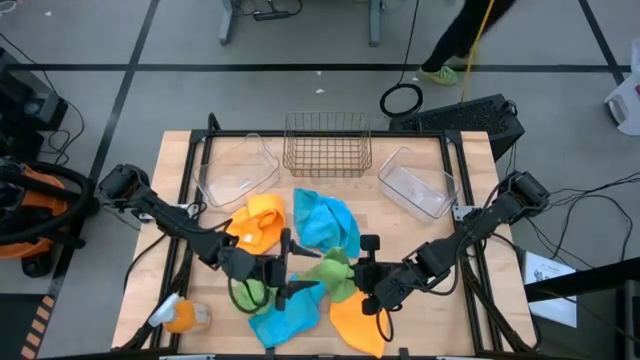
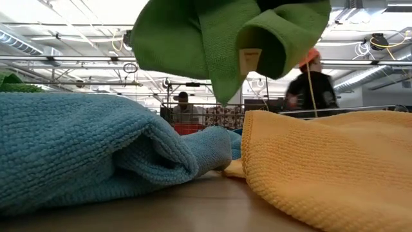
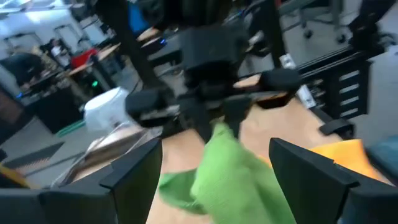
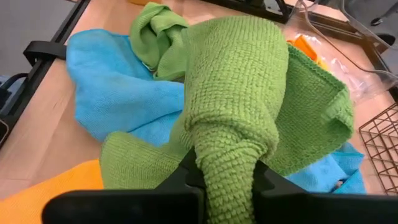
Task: Sort microfiber towel by color & place in baskets
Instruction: Put the right green towel into the right transparent bin
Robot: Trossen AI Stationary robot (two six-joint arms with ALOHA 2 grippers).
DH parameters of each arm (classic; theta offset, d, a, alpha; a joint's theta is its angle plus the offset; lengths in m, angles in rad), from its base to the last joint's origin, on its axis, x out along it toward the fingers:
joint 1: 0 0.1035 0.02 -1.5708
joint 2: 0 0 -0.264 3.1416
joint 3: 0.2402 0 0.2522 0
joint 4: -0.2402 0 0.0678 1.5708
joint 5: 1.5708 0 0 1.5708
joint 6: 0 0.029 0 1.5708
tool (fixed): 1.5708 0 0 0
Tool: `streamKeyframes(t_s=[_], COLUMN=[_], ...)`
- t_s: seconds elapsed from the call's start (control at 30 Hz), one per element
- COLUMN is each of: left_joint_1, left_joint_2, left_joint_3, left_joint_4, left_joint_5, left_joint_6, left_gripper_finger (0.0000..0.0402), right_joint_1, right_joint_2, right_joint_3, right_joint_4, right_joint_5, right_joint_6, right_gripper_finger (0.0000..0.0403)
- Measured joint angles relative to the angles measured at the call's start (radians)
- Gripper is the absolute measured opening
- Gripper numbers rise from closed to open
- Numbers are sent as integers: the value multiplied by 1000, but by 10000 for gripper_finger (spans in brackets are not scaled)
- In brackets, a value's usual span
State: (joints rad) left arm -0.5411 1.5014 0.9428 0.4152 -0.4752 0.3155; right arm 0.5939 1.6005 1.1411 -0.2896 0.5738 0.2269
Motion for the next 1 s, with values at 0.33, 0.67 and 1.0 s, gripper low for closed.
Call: streamKeyframes(t_s=[0.33, 0.67, 1.0], left_joint_1=[65, 117, 121], left_joint_2=[117, 165, 160], left_joint_3=[1, 1, 1], left_joint_4=[100, 39, 2], left_joint_5=[173, 182, 128], left_joint_6=[-49, -160, -154], left_gripper_finger=[302, 302, 302], right_joint_1=[-8, -11, -11], right_joint_2=[0, 2, 2], right_joint_3=[0, -1, -1], right_joint_4=[55, 46, 23], right_joint_5=[4, 8, 7], right_joint_6=[-56, -63, -60], right_gripper_finger=[25, 26, 27])
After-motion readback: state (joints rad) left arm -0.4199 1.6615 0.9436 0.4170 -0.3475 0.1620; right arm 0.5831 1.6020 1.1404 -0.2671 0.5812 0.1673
